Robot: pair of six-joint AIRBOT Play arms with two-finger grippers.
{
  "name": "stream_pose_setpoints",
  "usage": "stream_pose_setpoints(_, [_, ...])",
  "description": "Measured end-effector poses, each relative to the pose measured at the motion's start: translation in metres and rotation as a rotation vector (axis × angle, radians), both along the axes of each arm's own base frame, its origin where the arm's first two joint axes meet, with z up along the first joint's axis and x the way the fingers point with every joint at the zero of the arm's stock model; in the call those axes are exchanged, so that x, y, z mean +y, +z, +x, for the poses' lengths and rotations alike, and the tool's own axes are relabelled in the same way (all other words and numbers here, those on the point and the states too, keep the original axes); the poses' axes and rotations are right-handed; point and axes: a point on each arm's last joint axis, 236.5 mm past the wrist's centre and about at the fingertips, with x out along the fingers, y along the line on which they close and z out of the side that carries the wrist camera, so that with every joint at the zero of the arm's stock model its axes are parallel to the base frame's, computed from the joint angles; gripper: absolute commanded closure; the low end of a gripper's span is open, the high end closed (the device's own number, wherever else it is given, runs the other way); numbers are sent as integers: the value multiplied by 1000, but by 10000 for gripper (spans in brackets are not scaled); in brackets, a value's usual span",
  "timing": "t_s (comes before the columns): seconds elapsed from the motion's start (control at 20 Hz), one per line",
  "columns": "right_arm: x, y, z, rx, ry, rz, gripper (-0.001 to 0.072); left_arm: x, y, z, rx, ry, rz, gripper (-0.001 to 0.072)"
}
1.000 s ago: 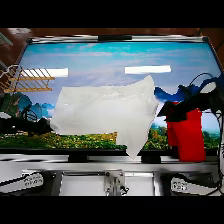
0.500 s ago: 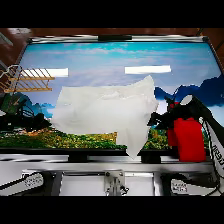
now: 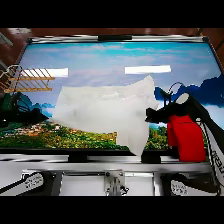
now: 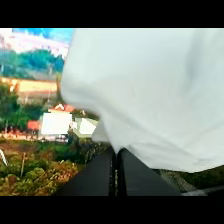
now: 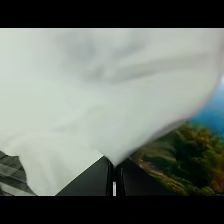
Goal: Fold the shirts.
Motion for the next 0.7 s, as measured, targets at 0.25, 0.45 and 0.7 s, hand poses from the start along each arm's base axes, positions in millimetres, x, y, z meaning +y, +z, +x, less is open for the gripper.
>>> stream_pose_setpoints(0.25, [-3,193,80,-608,56,-47,646,10,195,59,-505,-6,180,678])
stream_pose_setpoints(0.45, [-14,441,66,-1252,-26,-91,645,-5,438,17,-1102,73,416,678])
stream_pose_setpoints(0.7, [-15,596,-53,-1636,-60,-85,645,-49,600,-124,-1576,200,602,678])
